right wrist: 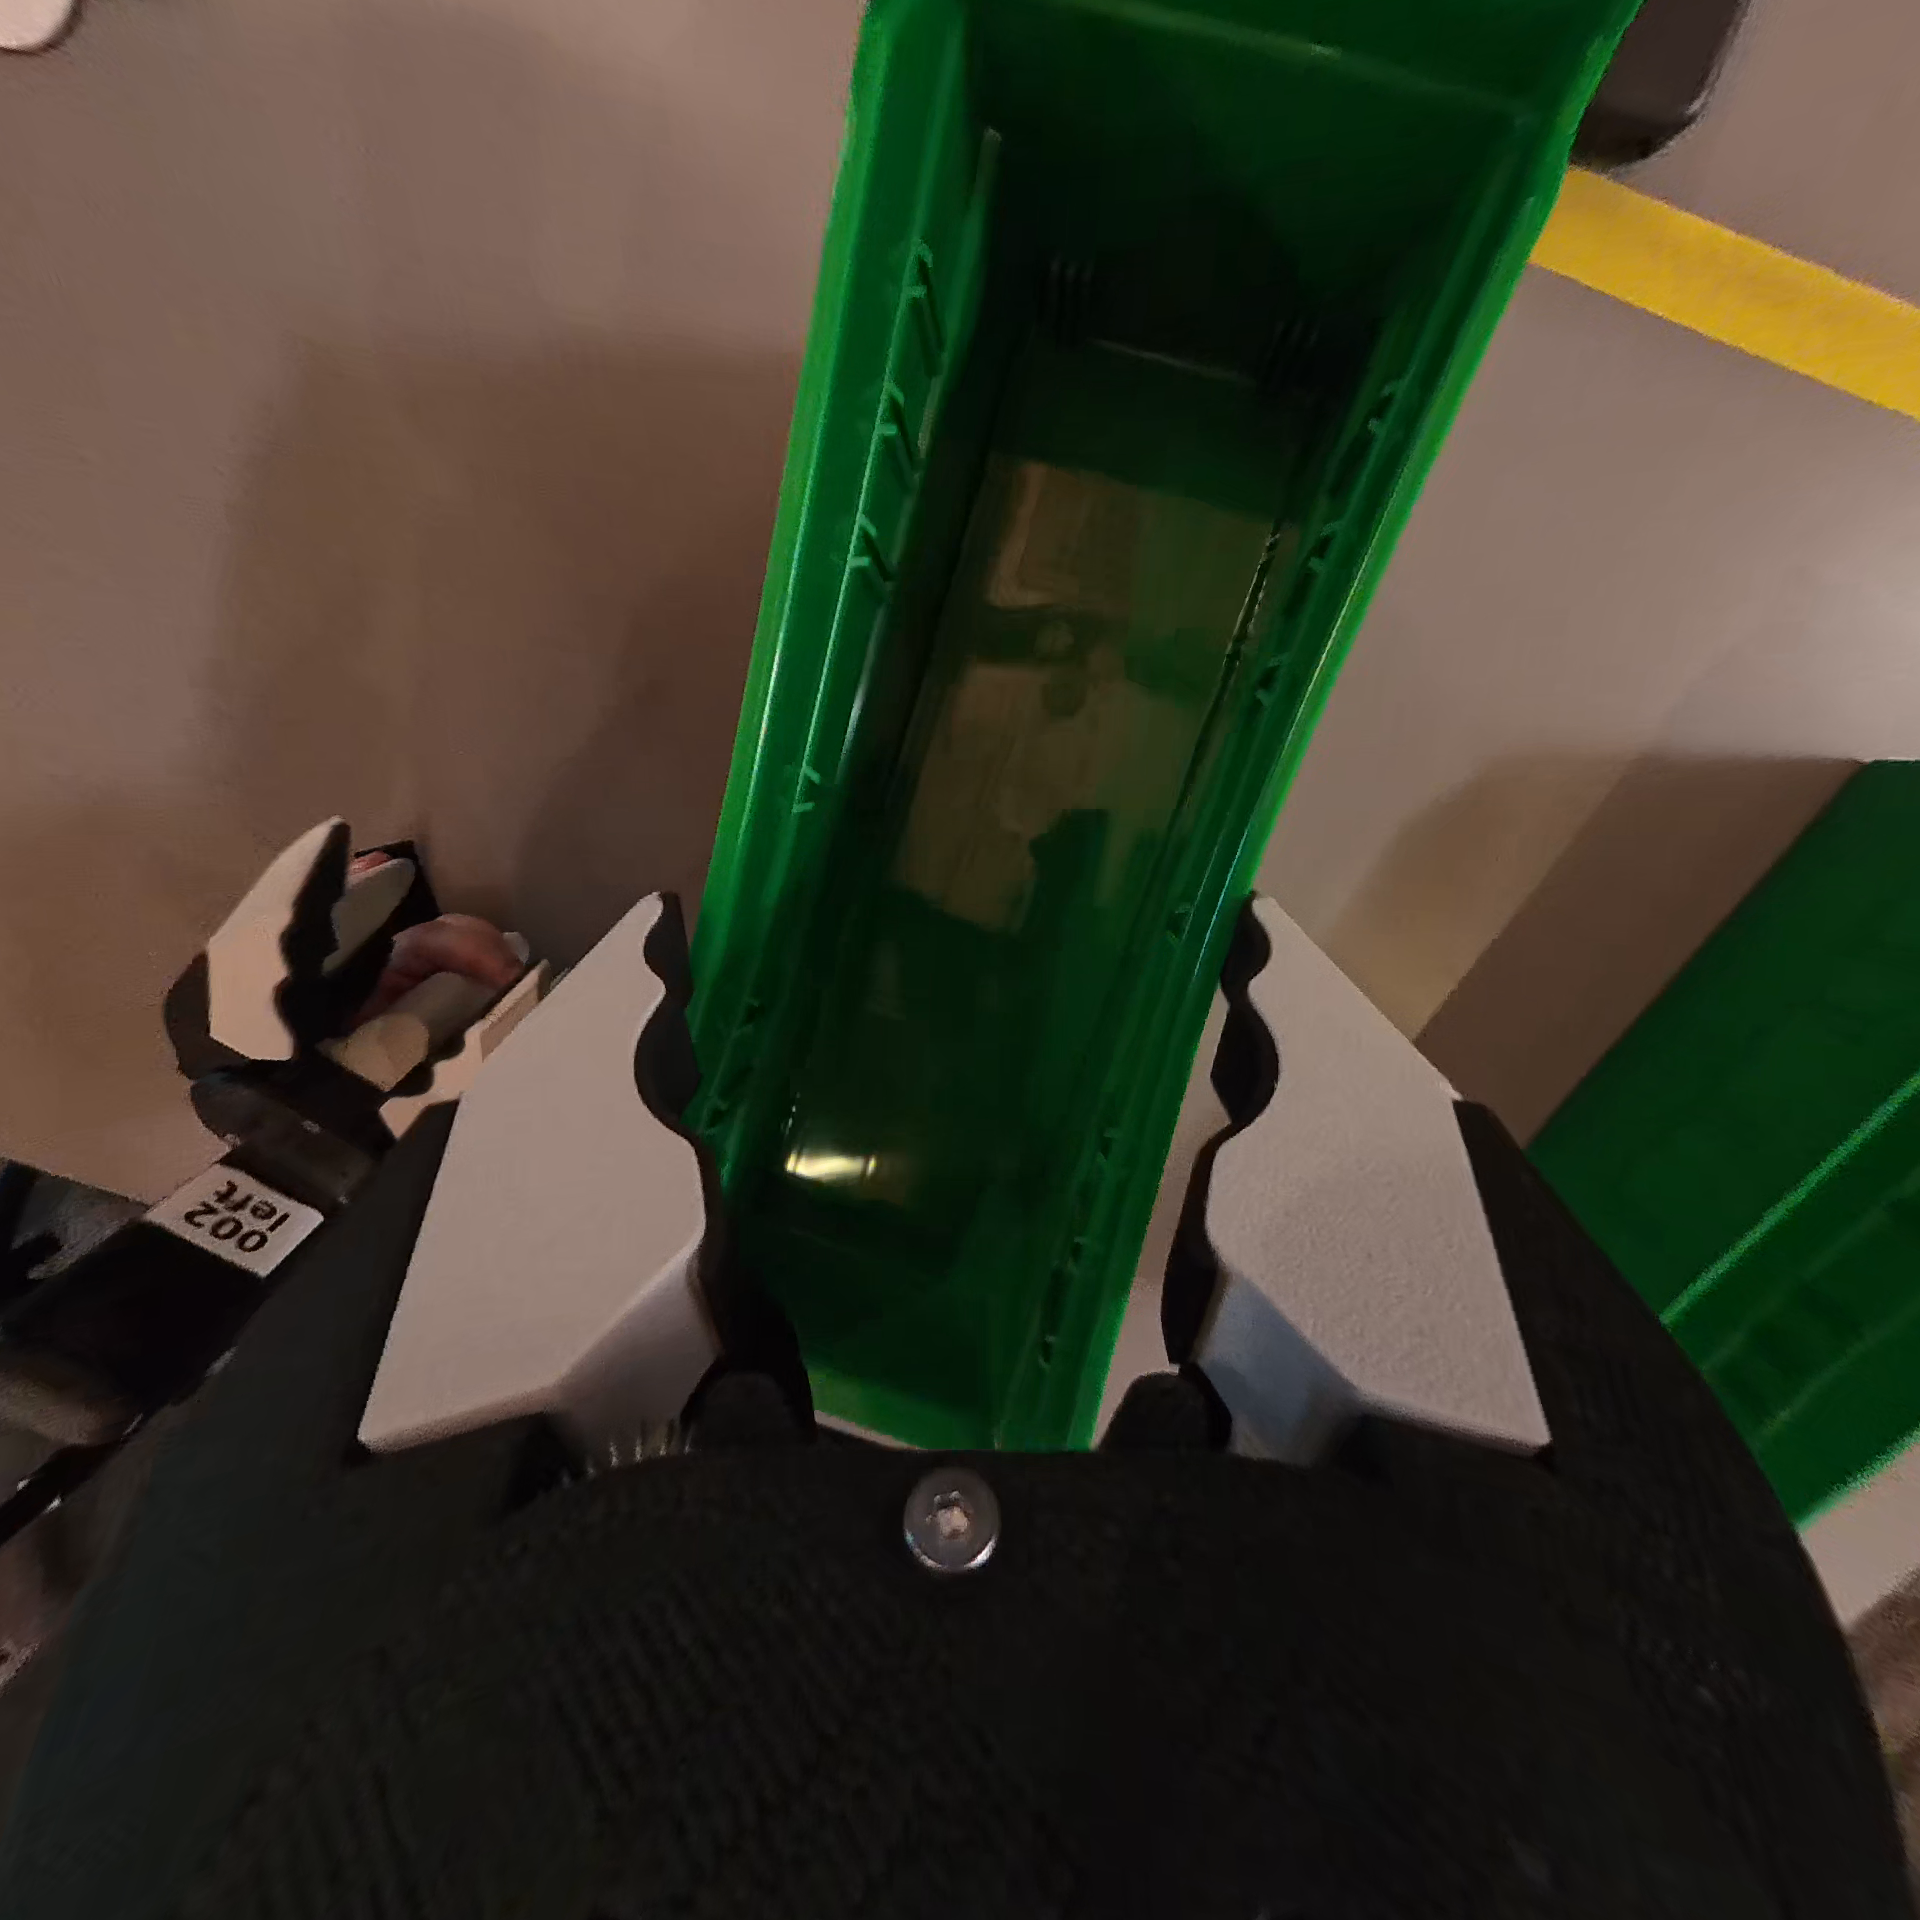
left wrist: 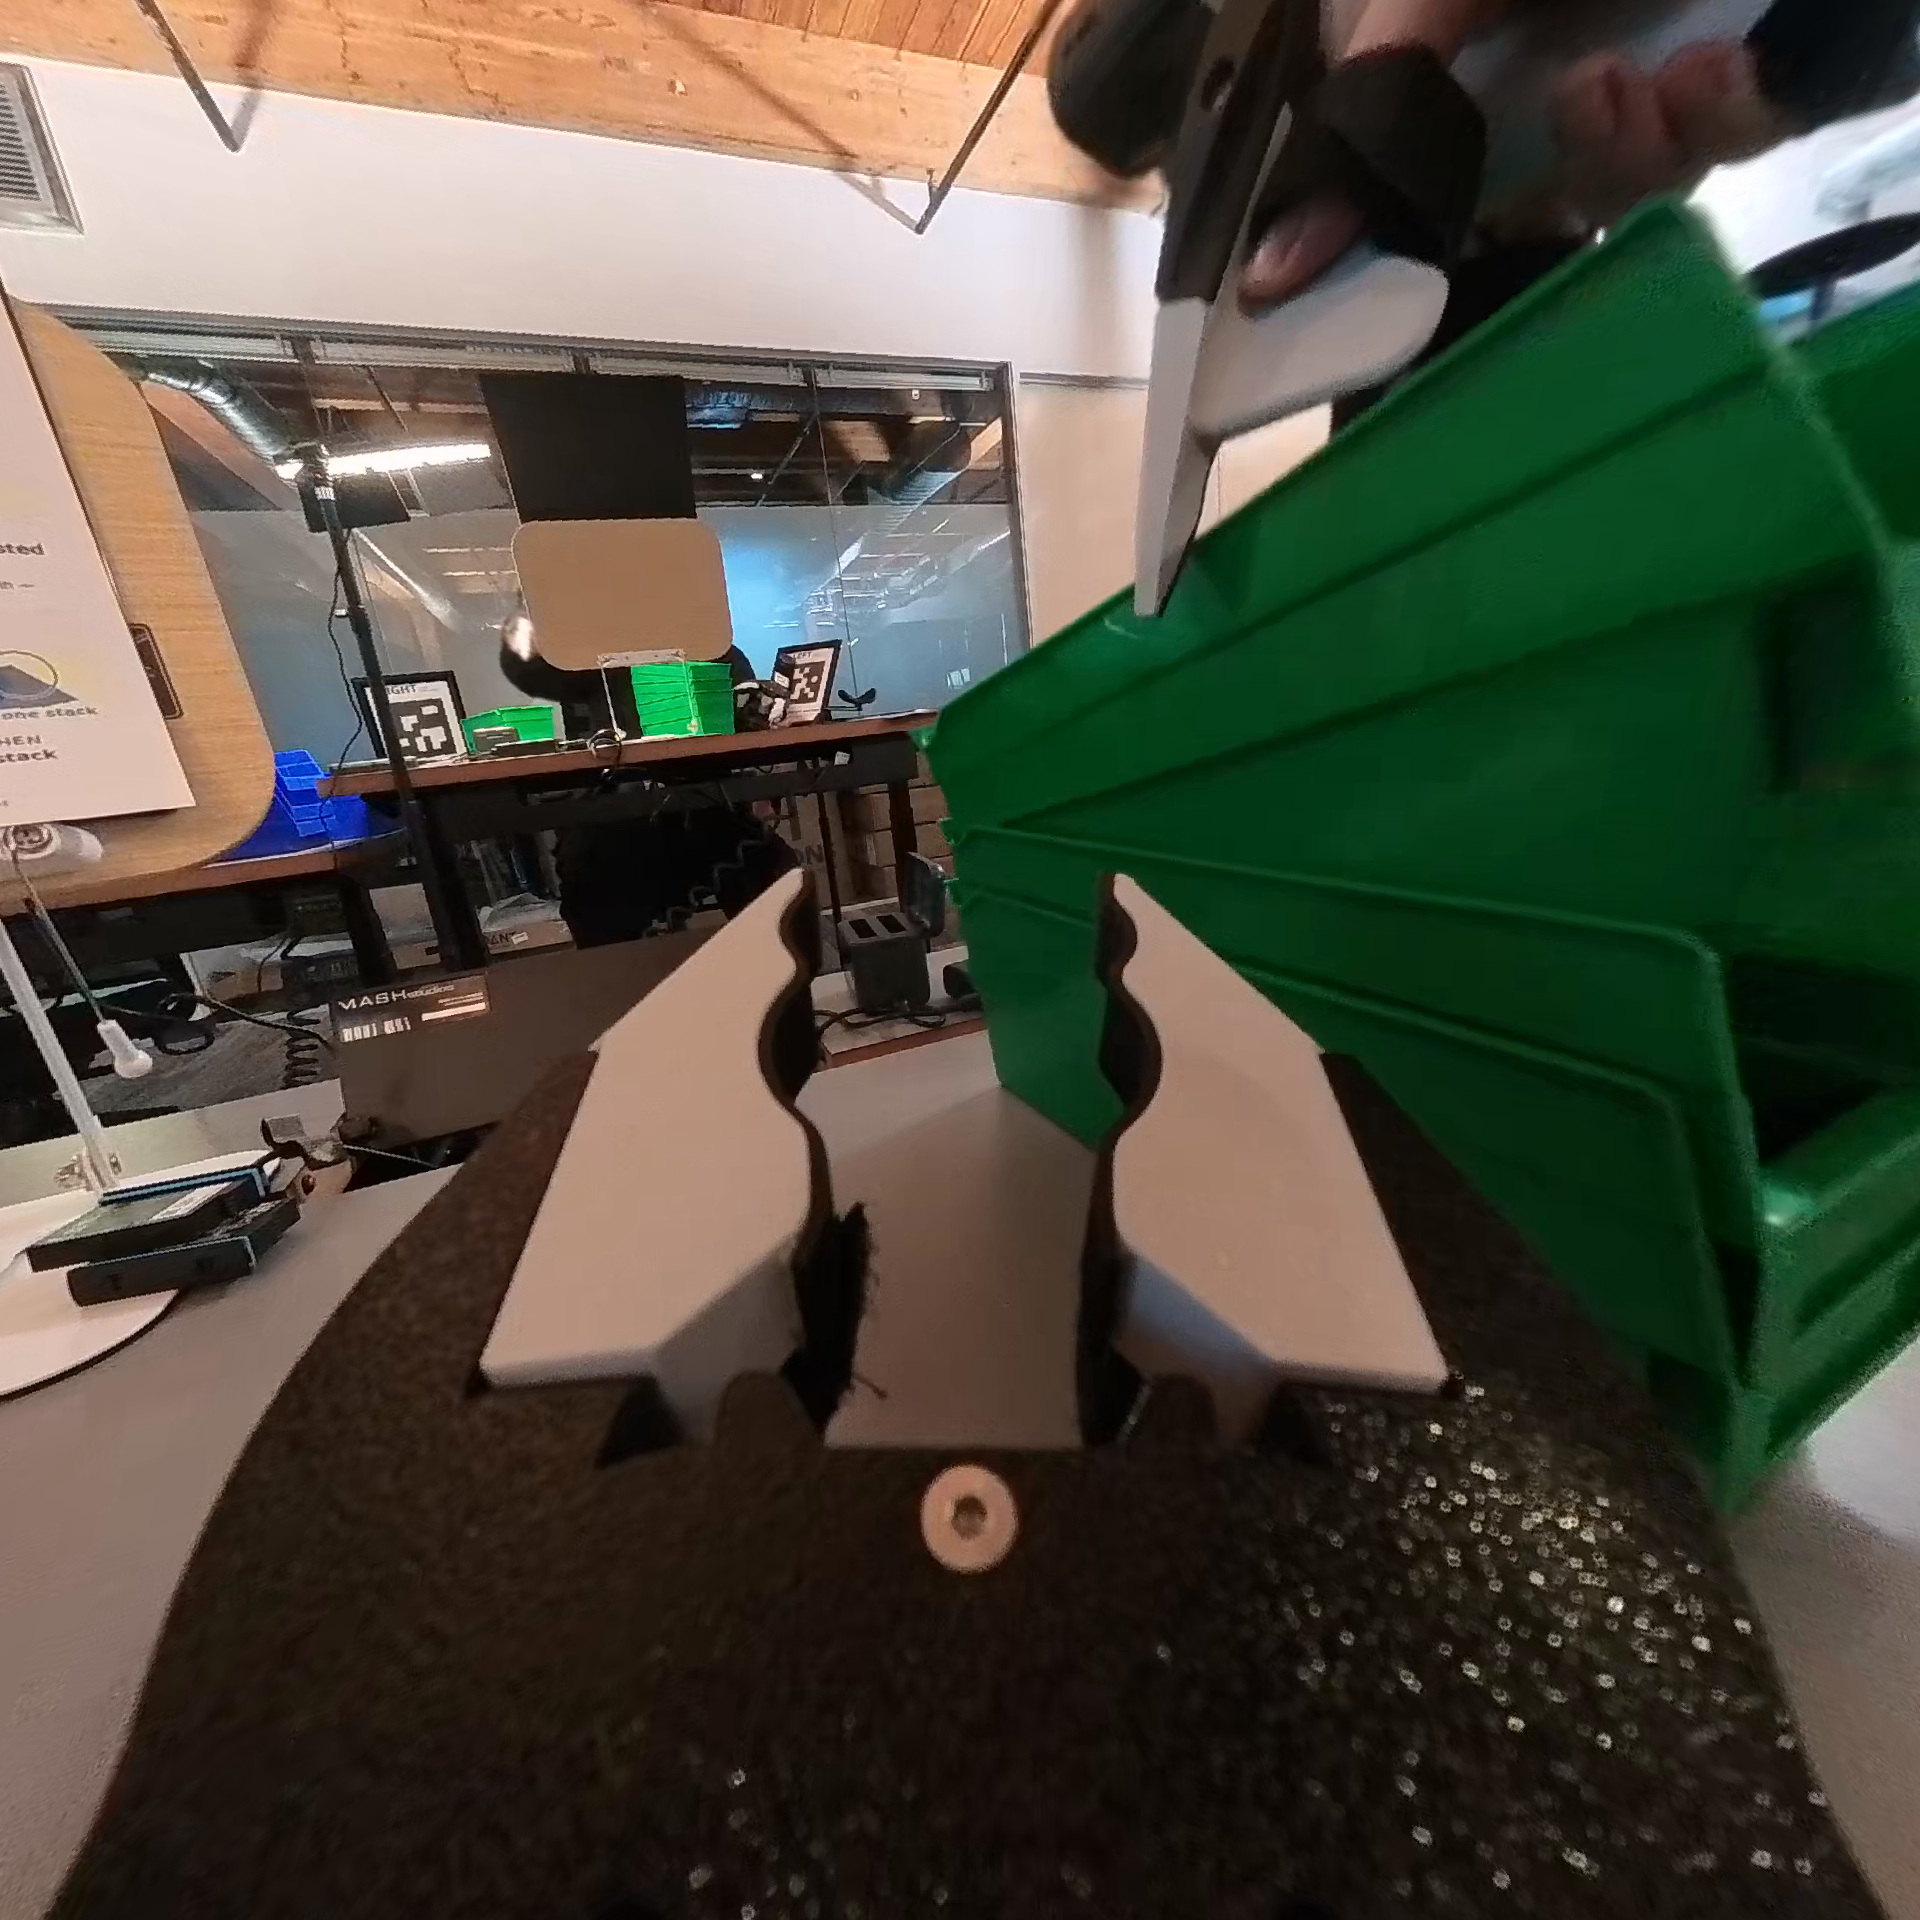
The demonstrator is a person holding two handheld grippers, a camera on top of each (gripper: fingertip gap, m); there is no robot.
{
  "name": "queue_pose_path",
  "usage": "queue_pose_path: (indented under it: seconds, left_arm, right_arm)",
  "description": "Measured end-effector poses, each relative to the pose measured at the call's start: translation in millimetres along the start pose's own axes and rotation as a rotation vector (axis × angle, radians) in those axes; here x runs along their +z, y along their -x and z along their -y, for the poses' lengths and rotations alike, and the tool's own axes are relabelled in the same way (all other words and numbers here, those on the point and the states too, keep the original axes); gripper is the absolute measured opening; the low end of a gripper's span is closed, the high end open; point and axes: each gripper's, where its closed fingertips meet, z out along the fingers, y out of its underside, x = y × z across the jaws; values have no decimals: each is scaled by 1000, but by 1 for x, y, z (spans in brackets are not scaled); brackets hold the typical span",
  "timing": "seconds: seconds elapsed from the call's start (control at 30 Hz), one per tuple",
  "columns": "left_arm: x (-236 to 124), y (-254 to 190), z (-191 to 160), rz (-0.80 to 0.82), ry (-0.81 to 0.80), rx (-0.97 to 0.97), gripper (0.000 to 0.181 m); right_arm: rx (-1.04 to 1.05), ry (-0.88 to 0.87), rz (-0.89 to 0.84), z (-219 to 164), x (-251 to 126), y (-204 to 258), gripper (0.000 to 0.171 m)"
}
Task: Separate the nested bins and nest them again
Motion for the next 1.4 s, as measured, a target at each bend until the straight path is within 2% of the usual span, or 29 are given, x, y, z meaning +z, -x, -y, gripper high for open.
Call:
queue_pose_path:
  seconds: [0.03,0.2,0.33,0.43,0.53,0.67,0.9,1.17,1.27,1.33,1.4]
  left_arm:
    - [0,0,0,-1,0,1,50]
    - [0,-1,0,-3,0,-1,50]
    - [-1,-1,1,-3,-2,-3,50]
    - [0,-1,0,-5,0,-8,50]
    - [1,0,-2,1,3,-5,50]
    - [1,2,-3,6,4,-14,50]
    - [1,1,-3,1,5,-8,50]
    - [1,0,-4,-4,8,-10,50]
    - [1,0,-4,-5,9,-7,50]
    - [1,2,-2,2,5,-6,50]
    - [0,6,-1,14,-1,-6,51]
  right_arm:
    - [-2,-7,3,2,-6,0,100]
    - [-1,-112,31,16,-54,-8,102]
    - [17,-197,23,19,-94,-34,103]
    - [53,-245,-1,13,-109,-65,103]
    - [95,-237,-30,-2,-96,-97,104]
    - [172,-202,-5,-22,-55,-128,104]
    - [199,-136,-25,-54,21,-153,107]
    - [182,-71,-58,-86,73,-166,123]
    - [173,-155,-2,-78,66,-160,132]
    - [144,-216,-1,-71,45,-158,145]
    - [109,-304,20,-61,19,-148,147]
